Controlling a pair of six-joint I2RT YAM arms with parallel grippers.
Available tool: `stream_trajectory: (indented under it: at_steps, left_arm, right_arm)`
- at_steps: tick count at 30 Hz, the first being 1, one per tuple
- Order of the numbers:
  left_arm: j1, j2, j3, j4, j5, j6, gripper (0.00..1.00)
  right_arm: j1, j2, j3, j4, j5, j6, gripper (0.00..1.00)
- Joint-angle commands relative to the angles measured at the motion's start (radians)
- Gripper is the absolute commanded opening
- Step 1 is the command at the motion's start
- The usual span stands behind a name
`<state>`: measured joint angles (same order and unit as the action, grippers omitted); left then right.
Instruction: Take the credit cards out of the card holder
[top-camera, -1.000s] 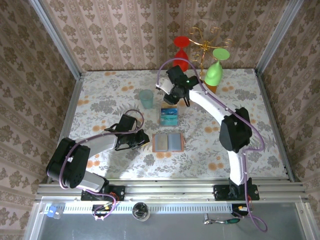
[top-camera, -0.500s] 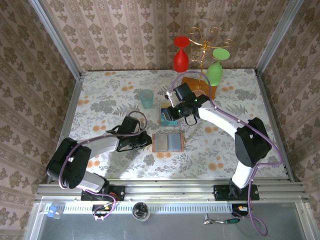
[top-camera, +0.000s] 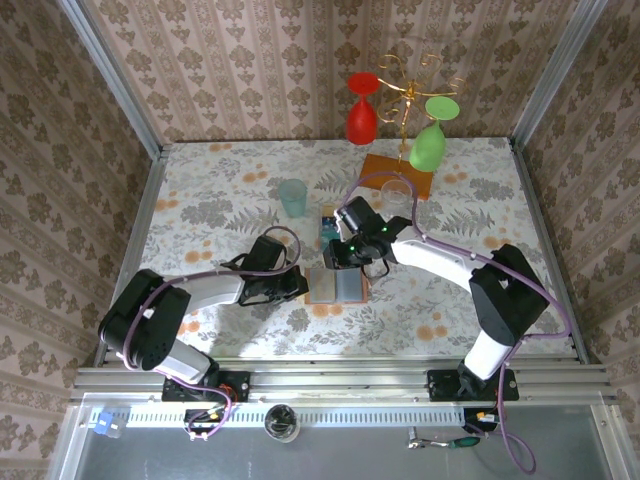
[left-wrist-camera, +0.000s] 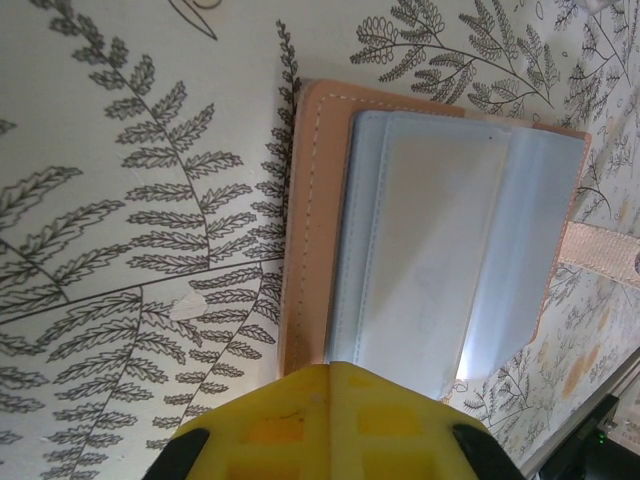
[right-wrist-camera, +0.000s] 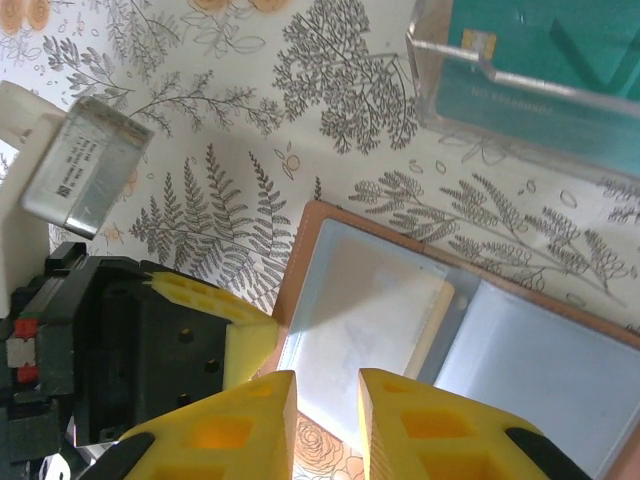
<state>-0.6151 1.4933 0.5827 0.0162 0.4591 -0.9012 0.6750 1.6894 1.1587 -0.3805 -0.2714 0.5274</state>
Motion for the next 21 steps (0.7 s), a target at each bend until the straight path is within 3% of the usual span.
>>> stream_trajectory:
  at_steps: [1,9,16,21]
  left_arm:
    - [-0.004,0.01,0.006,-0.004,-0.017,0.001,0.03]
    - [-0.004,0.015,0.0,-0.022,-0.024,0.008,0.03]
    - [-0.004,0.024,-0.004,-0.016,-0.018,0.007,0.03]
    - [-0.005,0.03,-0.007,-0.013,-0.013,0.007,0.02]
  right_arm:
    - [0.014,-0.019,-0.027,0.036,-0.023,0.088,0.22]
    - [0.02,0.029,-0.031,0.001,-0.039,0.174,0.21]
    - [0.023,0.044,-0.051,0.027,-0.052,0.211,0.34]
    - [0.026,0.064,-0.06,0.042,-0.063,0.229,0.36]
